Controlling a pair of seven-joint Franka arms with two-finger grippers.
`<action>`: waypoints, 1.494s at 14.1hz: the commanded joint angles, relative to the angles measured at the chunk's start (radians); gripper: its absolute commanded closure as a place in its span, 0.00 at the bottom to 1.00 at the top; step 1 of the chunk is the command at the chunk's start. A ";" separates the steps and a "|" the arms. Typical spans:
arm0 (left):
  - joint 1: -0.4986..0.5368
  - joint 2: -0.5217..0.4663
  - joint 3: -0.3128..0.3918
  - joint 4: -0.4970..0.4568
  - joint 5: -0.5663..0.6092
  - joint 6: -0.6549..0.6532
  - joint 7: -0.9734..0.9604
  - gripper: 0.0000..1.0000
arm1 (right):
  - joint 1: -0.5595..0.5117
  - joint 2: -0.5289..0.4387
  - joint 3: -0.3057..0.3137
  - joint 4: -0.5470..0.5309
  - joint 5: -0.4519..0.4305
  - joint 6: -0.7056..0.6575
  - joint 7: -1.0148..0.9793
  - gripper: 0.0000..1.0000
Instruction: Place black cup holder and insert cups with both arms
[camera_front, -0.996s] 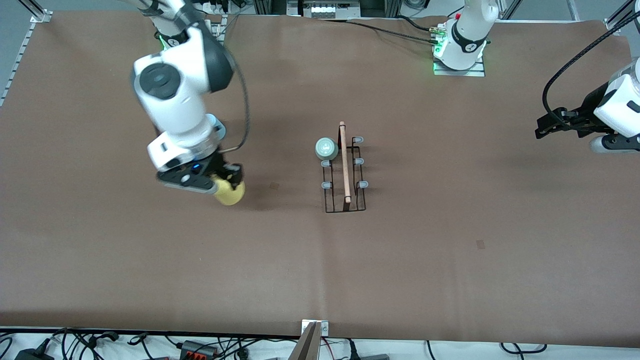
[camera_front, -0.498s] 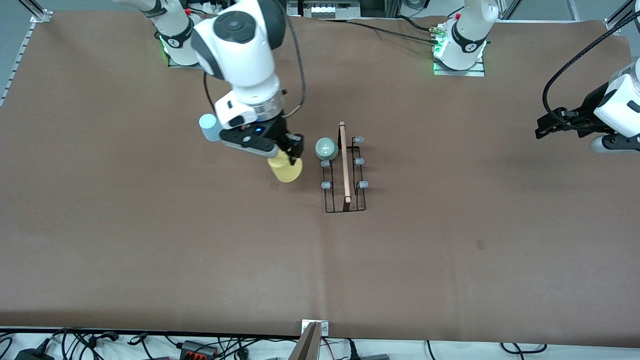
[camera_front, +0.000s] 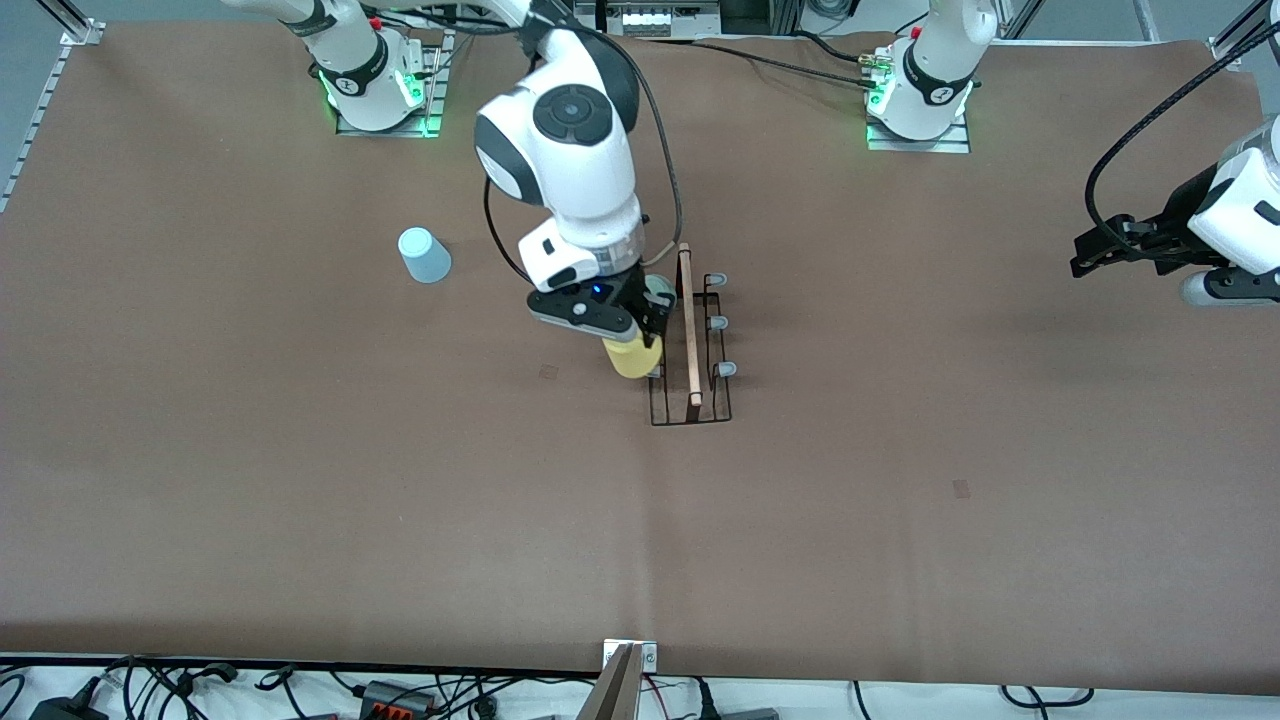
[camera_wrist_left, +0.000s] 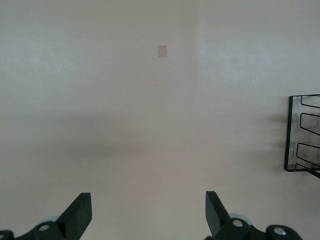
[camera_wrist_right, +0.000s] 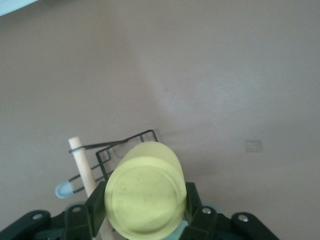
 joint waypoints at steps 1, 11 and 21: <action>-0.001 0.015 0.003 0.033 -0.016 -0.023 0.005 0.00 | 0.014 0.083 -0.009 0.122 0.002 -0.014 0.013 0.95; -0.001 0.015 0.003 0.031 -0.018 -0.025 0.006 0.00 | 0.027 0.132 -0.012 0.122 0.000 0.000 0.012 0.00; -0.001 0.015 0.003 0.031 -0.018 -0.031 0.005 0.00 | -0.235 -0.073 -0.013 0.119 0.074 -0.329 -0.351 0.00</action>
